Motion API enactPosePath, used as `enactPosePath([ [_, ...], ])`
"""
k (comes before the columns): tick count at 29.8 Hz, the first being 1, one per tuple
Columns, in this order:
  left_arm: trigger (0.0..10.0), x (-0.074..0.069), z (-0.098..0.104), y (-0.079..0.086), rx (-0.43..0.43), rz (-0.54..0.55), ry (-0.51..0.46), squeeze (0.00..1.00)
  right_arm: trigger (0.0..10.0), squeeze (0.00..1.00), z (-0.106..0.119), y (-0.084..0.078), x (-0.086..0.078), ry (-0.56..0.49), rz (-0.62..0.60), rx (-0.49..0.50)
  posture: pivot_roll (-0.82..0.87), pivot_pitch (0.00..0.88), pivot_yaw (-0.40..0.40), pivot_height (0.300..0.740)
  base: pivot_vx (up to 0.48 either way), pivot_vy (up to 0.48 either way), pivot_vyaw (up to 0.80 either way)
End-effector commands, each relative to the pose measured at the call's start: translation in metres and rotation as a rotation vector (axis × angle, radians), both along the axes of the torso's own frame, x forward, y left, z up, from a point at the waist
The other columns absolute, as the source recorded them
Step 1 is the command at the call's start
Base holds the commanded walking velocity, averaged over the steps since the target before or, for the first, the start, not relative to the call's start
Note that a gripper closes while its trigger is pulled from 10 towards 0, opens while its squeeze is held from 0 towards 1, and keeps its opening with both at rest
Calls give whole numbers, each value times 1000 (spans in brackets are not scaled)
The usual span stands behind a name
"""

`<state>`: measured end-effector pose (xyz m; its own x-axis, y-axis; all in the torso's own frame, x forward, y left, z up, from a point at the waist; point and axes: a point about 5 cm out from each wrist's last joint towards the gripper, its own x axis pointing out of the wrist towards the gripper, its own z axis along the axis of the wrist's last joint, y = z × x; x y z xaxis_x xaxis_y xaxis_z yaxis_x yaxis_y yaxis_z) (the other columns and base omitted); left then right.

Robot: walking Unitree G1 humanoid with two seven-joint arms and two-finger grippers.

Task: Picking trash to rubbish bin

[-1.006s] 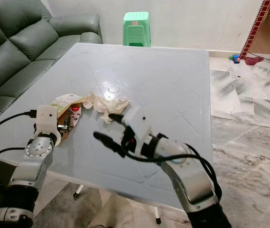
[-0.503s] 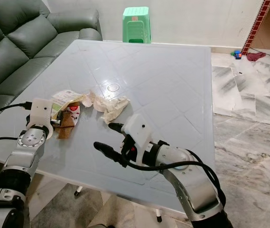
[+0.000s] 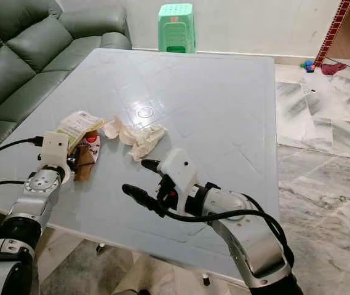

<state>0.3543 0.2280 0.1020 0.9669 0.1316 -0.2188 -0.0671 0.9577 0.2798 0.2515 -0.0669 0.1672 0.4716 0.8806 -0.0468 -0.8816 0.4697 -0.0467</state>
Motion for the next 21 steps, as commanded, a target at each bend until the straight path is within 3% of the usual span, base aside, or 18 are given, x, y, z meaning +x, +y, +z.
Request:
enactPosePath([
  [1, 0, 2, 3, 5, -4, 13, -9, 0, 10000, 0, 4, 3, -4, -14, 19, 5, -97, 115, 76, 740, 0, 0, 0],
  [21, 0, 3, 5, 7, -16, 19, -37, 0, 10000, 0, 4, 4, -3, -22, 10, -1, -96, 114, 72, 740, 0, 0, 0],
])
